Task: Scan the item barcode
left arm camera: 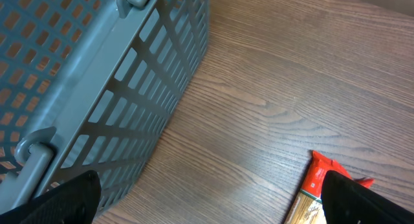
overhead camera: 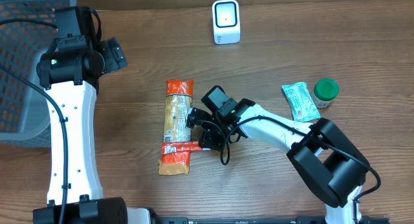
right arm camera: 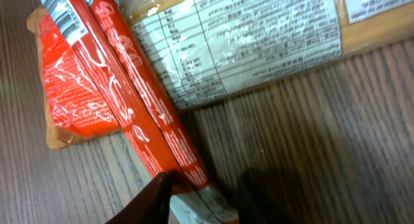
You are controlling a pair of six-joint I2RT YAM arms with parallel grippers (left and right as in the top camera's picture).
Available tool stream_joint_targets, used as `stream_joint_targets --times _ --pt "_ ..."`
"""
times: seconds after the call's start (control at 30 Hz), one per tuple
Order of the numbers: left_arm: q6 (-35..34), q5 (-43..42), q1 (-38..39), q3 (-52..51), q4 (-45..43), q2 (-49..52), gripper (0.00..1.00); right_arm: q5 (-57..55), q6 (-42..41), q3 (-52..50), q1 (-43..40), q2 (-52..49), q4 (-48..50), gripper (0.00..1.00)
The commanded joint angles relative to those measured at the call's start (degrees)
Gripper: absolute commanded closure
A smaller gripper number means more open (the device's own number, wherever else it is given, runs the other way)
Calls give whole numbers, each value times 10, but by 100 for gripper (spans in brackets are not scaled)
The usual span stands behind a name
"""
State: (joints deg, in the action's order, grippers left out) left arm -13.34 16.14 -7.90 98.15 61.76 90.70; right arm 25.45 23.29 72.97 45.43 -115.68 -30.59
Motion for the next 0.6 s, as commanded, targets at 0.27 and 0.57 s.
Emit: stream_joint_targets --times 0.27,0.57 --pt "5 8 0 10 0 -8 0 2 42 -3 17 -5 -8 58" --pt "5 8 0 10 0 -8 0 1 42 -3 37 -30 -6 79"
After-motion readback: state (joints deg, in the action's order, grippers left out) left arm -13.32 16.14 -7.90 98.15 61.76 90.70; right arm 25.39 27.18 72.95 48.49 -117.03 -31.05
